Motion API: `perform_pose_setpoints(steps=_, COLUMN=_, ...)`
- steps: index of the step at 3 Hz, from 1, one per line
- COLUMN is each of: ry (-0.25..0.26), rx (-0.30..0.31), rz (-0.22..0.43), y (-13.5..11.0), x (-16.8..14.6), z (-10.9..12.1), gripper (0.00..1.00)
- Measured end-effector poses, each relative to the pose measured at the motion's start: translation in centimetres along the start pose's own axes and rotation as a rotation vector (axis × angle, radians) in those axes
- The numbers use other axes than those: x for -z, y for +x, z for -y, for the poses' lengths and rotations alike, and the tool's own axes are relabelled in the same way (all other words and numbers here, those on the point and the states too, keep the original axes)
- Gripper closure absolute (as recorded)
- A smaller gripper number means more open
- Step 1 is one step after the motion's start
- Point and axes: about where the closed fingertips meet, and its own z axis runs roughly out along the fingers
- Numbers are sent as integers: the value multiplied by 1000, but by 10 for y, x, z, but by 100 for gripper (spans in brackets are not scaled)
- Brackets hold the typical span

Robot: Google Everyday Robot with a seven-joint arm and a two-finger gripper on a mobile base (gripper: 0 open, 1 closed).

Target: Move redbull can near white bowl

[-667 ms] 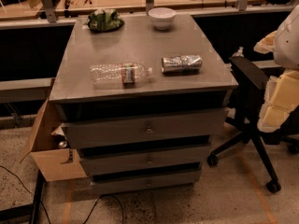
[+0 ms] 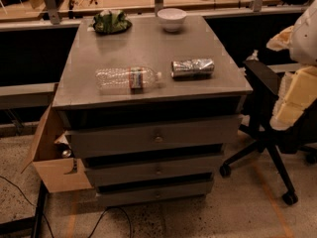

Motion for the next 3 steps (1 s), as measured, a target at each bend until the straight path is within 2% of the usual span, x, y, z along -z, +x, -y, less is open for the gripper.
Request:
perform_pose_setpoints(steps=1, ry=-19, rx=29, rz=89, y=-12, x=-8, z=25, gripper=0)
perform_pose_setpoints(steps=3, ry=-42, rx=90, rz=172, y=-42, x=-35, z=73, gripper=0)
